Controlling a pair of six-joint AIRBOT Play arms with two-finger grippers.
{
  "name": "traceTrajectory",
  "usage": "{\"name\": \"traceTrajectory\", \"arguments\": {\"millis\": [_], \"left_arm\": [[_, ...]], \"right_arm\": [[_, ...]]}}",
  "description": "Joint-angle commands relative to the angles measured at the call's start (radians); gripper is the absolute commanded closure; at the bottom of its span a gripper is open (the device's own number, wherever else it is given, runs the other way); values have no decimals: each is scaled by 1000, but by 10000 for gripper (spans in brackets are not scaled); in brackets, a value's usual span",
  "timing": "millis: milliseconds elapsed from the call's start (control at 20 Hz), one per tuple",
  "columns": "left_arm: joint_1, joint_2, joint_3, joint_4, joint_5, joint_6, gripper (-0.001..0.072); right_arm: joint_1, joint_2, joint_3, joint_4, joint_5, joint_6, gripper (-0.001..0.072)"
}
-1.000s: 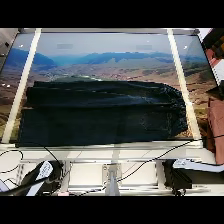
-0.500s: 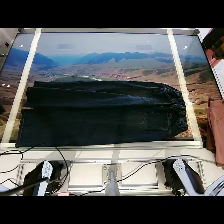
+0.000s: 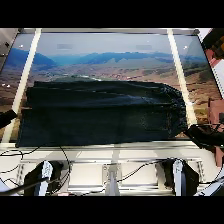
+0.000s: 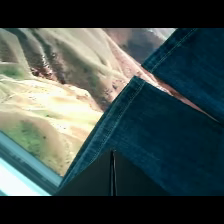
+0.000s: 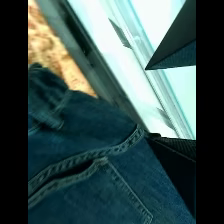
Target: Fold the clothes and pants, and hang the long-sleeved shirts on hangers.
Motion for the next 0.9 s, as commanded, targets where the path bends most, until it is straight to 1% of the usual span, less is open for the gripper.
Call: {"name": "traceTrajectory", "arguments": {"millis": [0,100,150,250,400,600,700,800,850], "left_arm": [[-2,1,-6,-50,8,0,693],[-2,1,-6,-56,8,0,692],[-2,1,-6,-55,8,0,692],[-2,1,-6,-56,8,0,692],[-2,1,-6,-56,7,0,692],[-2,1,-6,-68,1,0,692],[-2,1,-6,-95,0,0,692],[-2,1,-6,-134,0,0,692],[-2,1,-6,-157,0,0,692]], "right_arm": [[-1,-52,-45,-3,-27,19,268],[0,-120,-38,23,-48,16,264],[0,-159,-35,60,-69,16,260],[0,-229,-35,98,-136,18,259],[0,-333,-35,97,-234,42,270],[0,-433,-35,130,-377,44,273],[0,-468,-35,171,-431,42,309],[0,-505,-35,224,-464,11,309],[0,-522,-35,269,-473,-31,309]]}}
